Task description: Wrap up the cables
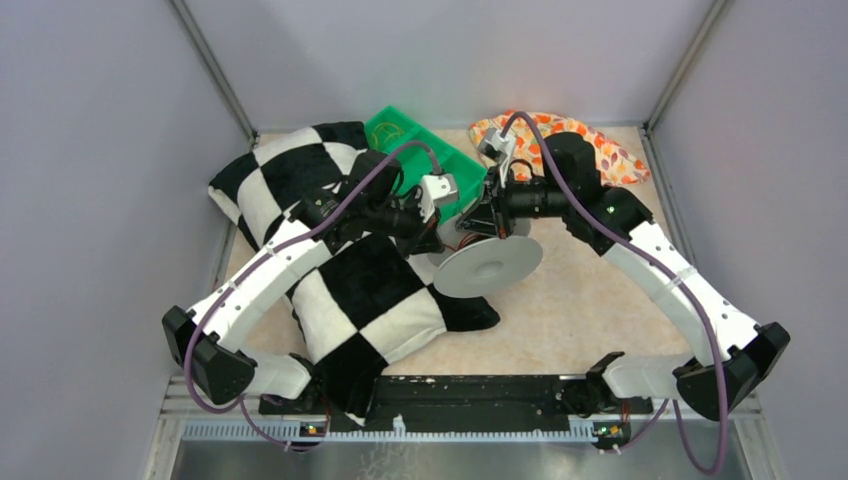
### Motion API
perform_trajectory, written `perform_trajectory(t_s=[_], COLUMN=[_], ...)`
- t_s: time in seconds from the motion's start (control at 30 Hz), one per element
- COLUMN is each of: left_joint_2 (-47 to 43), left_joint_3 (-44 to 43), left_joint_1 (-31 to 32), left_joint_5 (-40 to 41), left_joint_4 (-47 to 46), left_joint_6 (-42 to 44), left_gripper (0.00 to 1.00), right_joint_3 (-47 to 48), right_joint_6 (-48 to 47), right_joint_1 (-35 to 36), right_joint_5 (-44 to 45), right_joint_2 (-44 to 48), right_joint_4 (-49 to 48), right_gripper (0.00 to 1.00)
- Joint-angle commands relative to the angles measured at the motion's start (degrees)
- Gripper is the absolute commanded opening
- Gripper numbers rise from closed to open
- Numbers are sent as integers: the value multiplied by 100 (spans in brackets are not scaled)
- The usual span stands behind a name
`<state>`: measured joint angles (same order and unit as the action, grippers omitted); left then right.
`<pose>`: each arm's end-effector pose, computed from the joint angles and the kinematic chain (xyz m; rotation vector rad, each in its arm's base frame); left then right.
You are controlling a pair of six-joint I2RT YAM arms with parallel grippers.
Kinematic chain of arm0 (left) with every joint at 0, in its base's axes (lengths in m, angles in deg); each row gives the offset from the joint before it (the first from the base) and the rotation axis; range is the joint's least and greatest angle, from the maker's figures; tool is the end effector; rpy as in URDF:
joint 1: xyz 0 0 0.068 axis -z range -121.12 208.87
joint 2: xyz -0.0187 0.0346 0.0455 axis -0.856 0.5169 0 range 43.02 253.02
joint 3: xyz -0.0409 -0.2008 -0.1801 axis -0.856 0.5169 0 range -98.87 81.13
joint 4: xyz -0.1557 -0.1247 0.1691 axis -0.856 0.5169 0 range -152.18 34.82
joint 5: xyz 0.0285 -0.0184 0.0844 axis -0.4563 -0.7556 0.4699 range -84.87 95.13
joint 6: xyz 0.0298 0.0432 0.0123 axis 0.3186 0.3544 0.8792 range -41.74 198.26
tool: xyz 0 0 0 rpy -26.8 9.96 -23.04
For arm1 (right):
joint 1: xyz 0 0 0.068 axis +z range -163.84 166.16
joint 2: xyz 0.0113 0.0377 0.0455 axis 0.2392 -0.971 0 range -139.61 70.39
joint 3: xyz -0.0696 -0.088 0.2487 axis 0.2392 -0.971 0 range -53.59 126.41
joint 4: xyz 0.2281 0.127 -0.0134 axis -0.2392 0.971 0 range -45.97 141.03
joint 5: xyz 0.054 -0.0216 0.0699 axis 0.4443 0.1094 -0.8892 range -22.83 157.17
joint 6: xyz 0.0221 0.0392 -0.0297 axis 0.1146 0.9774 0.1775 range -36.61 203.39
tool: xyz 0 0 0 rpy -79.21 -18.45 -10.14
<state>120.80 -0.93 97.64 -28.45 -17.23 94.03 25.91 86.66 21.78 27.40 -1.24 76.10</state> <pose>0.2081 -0.1923 0.3822 1.3169 1.8697 -0.8772 0.2011 0.1720 0.4155 -1.0115 1.7995 1.1183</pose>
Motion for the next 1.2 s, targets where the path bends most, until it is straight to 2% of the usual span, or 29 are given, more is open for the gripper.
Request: perform_trajectory(t_s=[0.0, 0.4, 0.53, 0.7, 0.77, 0.83, 1.03, 1.17], left_joint_2=[-117, 62, 106, 119, 110, 106, 57, -270], left_joint_3=[-170, -175, -180, -179, -166, -136, 95, 642], left_joint_1=[-9, -9, -5, -7, -6, -7, -6, -7], left_joint_5=[-405, -764, -793, -756, -736, -745, -535, -654], left_joint_4=[-827, -757, -823, -861, -869, -889, -1140, -1859], left_joint_6=[-255, 41, 26, 24, 32, 31, -53, -6], left_gripper=[0, 0, 0, 0, 0, 0, 0, 0], right_joint_3=[17, 408, 491, 478, 474, 457, 246, 119], right_joint_6=[-223, -1024, -1050, -1039, -1047, -1055, -955, -876], right_joint_1=[95, 92, 89, 94, 95, 94, 100, 86], right_joint_5=[-251, -496, -541, -525, -501, -471, -136, -143], right_joint_2=[-77, -179, -239, -237, -226, -185, 75, 183], right_joint_4=[18, 909, 1043, 1038, 1033, 1016, 788, 689], right_gripper=[0, 0, 8, 9, 8, 0, 0, 0])
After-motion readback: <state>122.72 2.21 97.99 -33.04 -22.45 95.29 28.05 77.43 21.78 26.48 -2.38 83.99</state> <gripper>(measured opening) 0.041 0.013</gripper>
